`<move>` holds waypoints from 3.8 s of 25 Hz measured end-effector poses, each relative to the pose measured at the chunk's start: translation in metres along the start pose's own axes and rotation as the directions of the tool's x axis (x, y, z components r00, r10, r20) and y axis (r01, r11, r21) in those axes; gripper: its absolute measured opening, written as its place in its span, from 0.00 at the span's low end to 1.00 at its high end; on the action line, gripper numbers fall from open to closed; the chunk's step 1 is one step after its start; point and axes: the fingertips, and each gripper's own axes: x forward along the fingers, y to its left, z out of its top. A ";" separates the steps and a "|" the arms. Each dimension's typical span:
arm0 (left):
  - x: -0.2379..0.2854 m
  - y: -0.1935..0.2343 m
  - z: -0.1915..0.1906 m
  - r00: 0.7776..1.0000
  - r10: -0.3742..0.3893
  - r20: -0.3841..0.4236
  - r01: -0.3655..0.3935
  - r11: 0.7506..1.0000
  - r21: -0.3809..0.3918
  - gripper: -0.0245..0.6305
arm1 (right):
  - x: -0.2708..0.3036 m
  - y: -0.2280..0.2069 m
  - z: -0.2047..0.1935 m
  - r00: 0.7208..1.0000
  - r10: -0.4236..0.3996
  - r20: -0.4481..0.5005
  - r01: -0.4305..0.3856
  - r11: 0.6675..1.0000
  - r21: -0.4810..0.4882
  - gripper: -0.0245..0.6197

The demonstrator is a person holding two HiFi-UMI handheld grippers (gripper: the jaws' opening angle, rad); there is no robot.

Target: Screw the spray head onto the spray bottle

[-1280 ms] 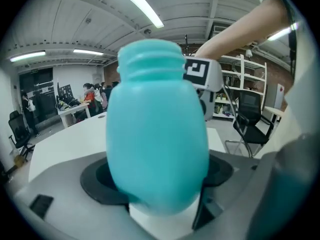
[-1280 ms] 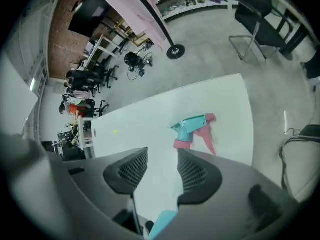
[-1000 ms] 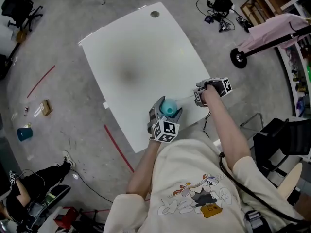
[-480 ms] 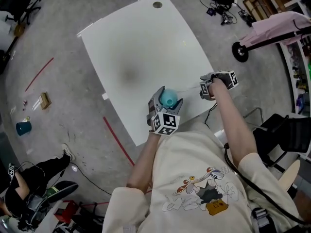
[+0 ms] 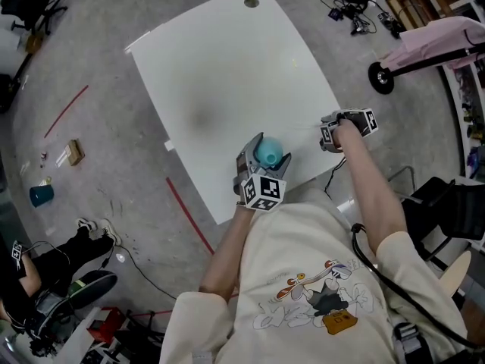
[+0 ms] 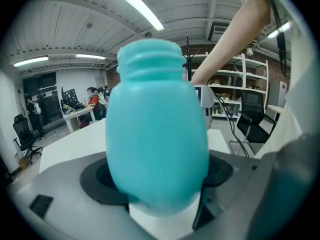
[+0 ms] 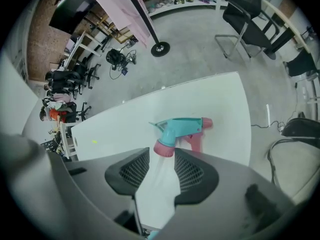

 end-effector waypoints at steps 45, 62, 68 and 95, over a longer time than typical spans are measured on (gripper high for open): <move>-0.038 0.026 0.028 0.963 -0.091 -0.252 0.085 0.996 -0.034 0.68 | -0.308 0.139 -0.293 0.548 0.639 -0.540 0.006 -0.649 -0.761 0.22; -0.063 0.014 0.086 0.958 -0.191 -0.213 0.198 0.980 0.011 0.68 | -0.297 0.115 -0.322 0.573 0.516 -0.637 -0.020 -0.768 -0.640 0.23; -0.092 0.018 0.126 0.959 -0.228 -0.167 0.234 0.972 0.019 0.68 | -0.295 0.100 -0.321 0.568 0.429 -0.702 -0.094 -0.814 -0.573 0.23; -0.106 0.017 0.149 0.975 -0.097 -0.201 0.154 0.945 0.289 0.68 | -0.320 0.090 -0.325 0.604 0.108 -0.789 -0.416 -0.802 -0.429 0.36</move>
